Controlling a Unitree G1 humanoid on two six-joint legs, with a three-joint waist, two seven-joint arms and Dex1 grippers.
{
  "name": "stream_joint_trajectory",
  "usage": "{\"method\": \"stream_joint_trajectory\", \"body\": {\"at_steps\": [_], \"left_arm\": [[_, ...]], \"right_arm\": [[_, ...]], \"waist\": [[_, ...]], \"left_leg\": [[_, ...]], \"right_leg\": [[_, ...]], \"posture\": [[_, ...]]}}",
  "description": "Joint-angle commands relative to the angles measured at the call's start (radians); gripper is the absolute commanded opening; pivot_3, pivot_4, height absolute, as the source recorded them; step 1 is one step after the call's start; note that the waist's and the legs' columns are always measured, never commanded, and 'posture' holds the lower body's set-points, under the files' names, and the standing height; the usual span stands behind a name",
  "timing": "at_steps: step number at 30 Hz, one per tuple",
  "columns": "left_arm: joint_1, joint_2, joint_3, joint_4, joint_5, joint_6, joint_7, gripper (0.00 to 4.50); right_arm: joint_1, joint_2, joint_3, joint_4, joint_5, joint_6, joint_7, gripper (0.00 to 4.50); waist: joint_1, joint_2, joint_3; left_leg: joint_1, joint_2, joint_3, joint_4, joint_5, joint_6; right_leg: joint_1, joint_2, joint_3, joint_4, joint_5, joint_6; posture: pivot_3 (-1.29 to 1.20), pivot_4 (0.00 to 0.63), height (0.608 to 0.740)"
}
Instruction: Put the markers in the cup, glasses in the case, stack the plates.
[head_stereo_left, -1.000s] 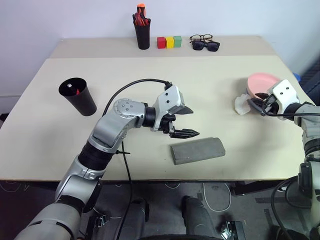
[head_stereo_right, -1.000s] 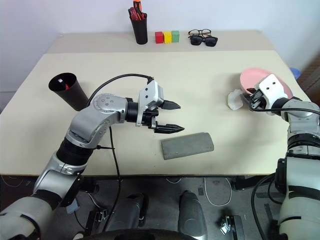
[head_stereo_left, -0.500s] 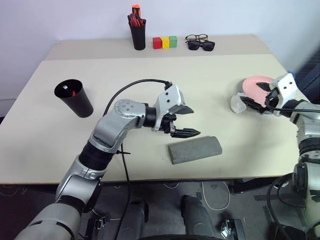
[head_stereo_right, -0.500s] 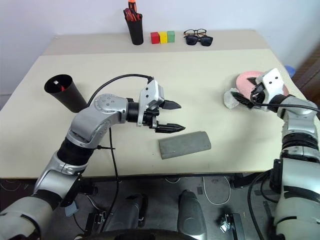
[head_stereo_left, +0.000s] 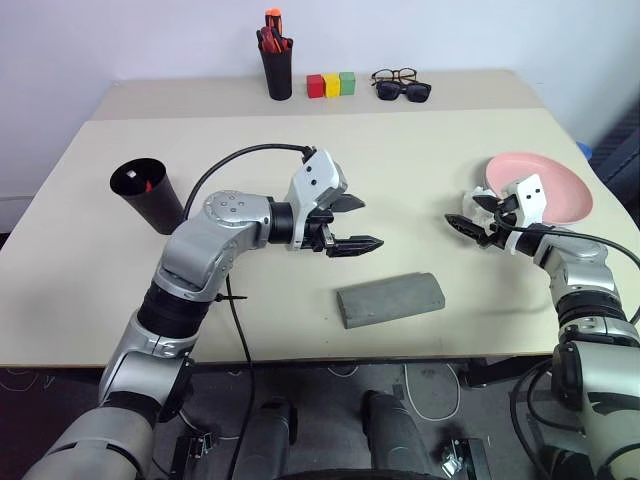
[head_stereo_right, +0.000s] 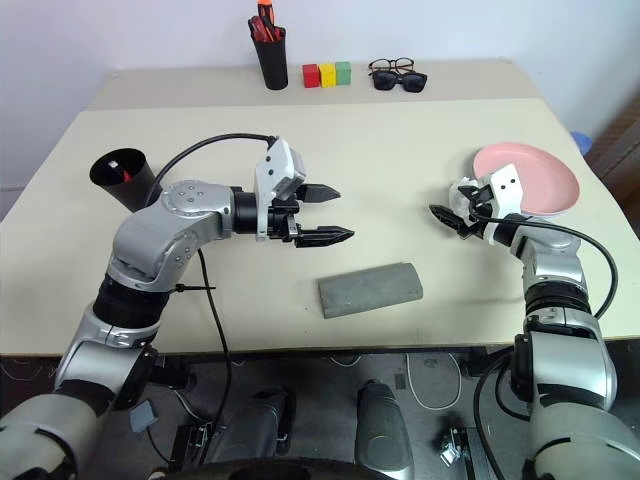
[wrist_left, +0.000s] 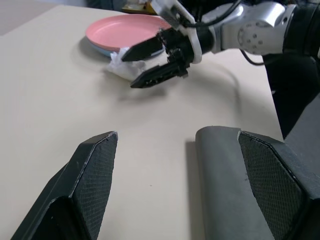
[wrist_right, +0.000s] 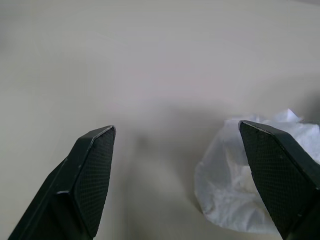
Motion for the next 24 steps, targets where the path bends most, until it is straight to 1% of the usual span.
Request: {"method": "stream_joint_trajectory", "body": {"at_steps": [1,9,15,16,17,19,22,23,24], "left_arm": [[0.01,0.009,0.024,-0.06,-0.024,0.021,0.023,3.95],[0.02,0.03,0.04,-0.09,-0.047,0.051,0.061,3.95],[0.02,0.04,0.042,-0.095,-0.063,0.058,0.076,3.95],[0.02,0.041,0.042,-0.094,-0.064,0.058,0.079,3.95],[0.021,0.041,0.042,-0.094,-0.066,0.058,0.081,3.95],[0.02,0.042,0.042,-0.094,-0.069,0.058,0.084,3.95],[0.018,0.041,0.04,-0.089,-0.072,0.056,0.088,3.95],[0.017,0.041,0.039,-0.087,-0.073,0.055,0.09,3.95],[0.015,0.041,0.037,-0.083,-0.074,0.052,0.091,3.95]], "right_arm": [[-0.045,-0.005,-0.004,0.025,-0.015,-0.044,-0.035,4.0],[-0.068,-0.004,0.042,0.106,-0.105,-0.115,-0.158,4.0],[-0.07,-0.006,0.058,0.138,-0.144,-0.129,-0.217,4.0],[-0.071,-0.006,0.054,0.142,-0.144,-0.127,-0.225,3.49],[-0.072,-0.006,0.052,0.144,-0.143,-0.125,-0.23,3.19],[-0.073,-0.007,0.049,0.15,-0.143,-0.124,-0.236,2.22],[-0.071,-0.009,0.047,0.152,-0.143,-0.123,-0.239,0.48],[-0.071,-0.01,0.047,0.151,-0.143,-0.123,-0.241,0.05],[-0.068,-0.014,0.049,0.152,-0.148,-0.127,-0.25,0.05]], "waist": [[0.0,0.0,0.0],[0.0,0.0,0.0],[-0.001,0.0,0.0],[0.0,0.0,0.0],[0.0,0.0,0.0],[0.0,0.0,0.0],[0.0,0.0,0.0],[0.0,0.0,0.0],[0.0,0.0,0.0]], "left_leg": [[0.0,0.0,0.0,0.0,0.0,0.0],[0.0,0.0,0.0,0.0,0.0,0.0],[0.0,0.0,0.0,0.0,0.0,0.0],[0.0,0.0,0.0,0.0,0.0,-0.001],[0.0,0.0,0.0,0.0,0.0,-0.001],[0.0,0.0,0.0,0.0,0.0,-0.001],[0.0,0.0,0.0,0.0,0.0,-0.001],[0.0,0.0,0.0,0.0,0.0,-0.001],[0.0,0.0,0.0,0.0,0.0,-0.001]], "right_leg": [[0.0,0.0,0.0,0.0,0.0,0.0],[0.0,0.0,0.0,0.0,0.0,0.0],[0.0,0.0,0.0,0.0,0.0,0.0],[0.0,0.0,0.0,0.0,0.0,0.0],[0.0,0.0,0.0,0.0,0.0,0.0],[0.0,0.0,0.0,0.0,0.0,0.0],[0.0,0.0,0.0,0.0,0.0,0.0],[0.0,0.0,0.0,0.0,0.0,0.0],[0.0,0.0,0.0,0.0,0.0,0.0]], "posture": [[0.0,0.15,0.74],[0.0,0.15,0.74],[0.0,0.15,0.74],[0.0,0.15,0.74],[0.0,0.15,0.74],[0.0,0.15,0.74],[0.0,0.15,0.74],[0.0,0.15,0.74],[0.0,0.15,0.74]]}}
